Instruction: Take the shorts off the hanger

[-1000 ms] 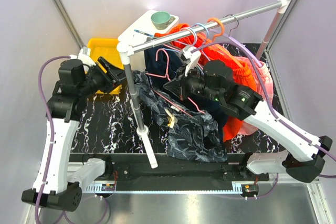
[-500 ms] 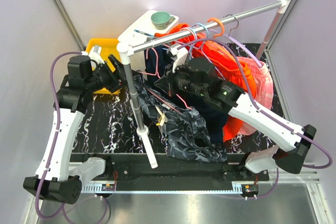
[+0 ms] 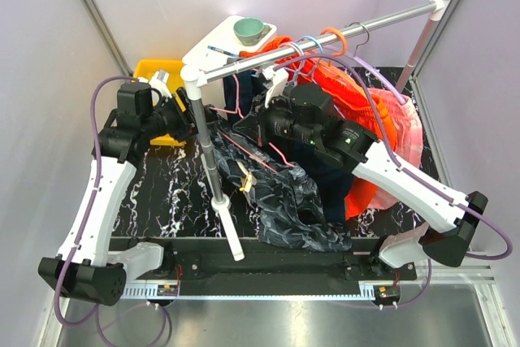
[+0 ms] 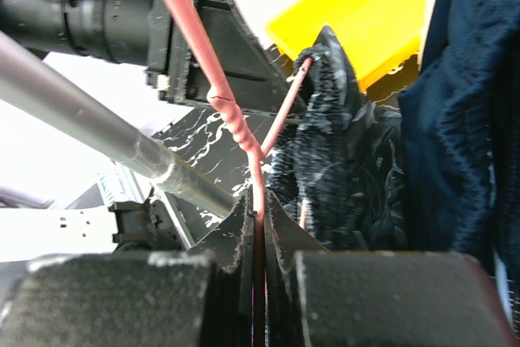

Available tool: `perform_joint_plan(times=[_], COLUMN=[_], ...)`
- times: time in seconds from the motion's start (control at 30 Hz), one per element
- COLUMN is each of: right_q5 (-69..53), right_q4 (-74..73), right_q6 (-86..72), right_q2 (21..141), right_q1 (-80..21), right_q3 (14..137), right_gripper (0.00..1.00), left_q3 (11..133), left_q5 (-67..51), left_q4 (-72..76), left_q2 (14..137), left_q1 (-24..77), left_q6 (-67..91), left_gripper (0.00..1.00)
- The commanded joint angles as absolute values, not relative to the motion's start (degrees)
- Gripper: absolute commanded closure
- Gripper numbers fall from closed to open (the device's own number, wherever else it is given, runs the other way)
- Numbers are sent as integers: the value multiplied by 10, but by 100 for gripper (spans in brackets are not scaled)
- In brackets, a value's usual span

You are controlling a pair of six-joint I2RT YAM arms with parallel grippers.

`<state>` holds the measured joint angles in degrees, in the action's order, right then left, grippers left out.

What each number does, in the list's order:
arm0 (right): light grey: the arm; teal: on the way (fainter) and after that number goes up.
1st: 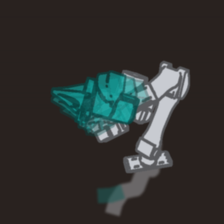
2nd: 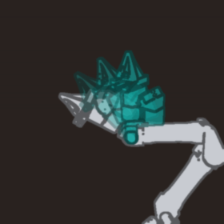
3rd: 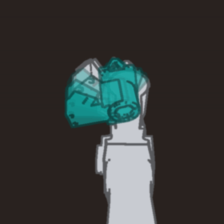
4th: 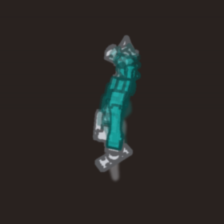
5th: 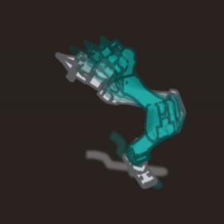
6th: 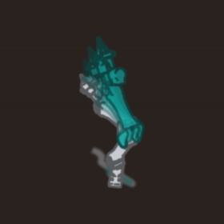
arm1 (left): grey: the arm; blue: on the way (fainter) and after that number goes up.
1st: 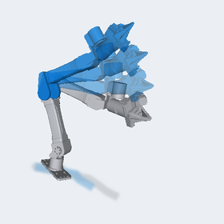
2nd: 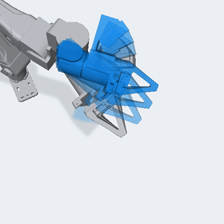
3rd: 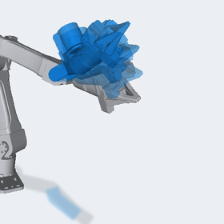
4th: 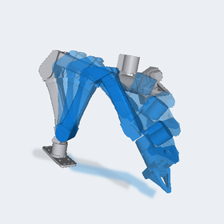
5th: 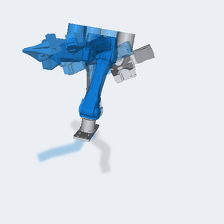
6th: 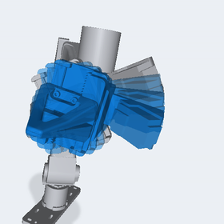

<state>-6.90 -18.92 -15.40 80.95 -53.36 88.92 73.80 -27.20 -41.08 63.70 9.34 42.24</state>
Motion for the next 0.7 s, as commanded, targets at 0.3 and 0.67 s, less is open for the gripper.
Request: perform_joint_plan(times=[0.3,0.67], right_q5=[-127,-144], right_q4=[-122,-112], right_q6=[-181,-187], right_q2=[785,761], right_q1=[-539,-539], right_q3=[888,866], right_gripper=[100,100], left_q3=[769,823], left_q5=[-225,-167], left_q4=[-416,-453], left_q2=[645,687], left_q1=[96,96], left_q6=[403,373], left_gripper=[43,93])
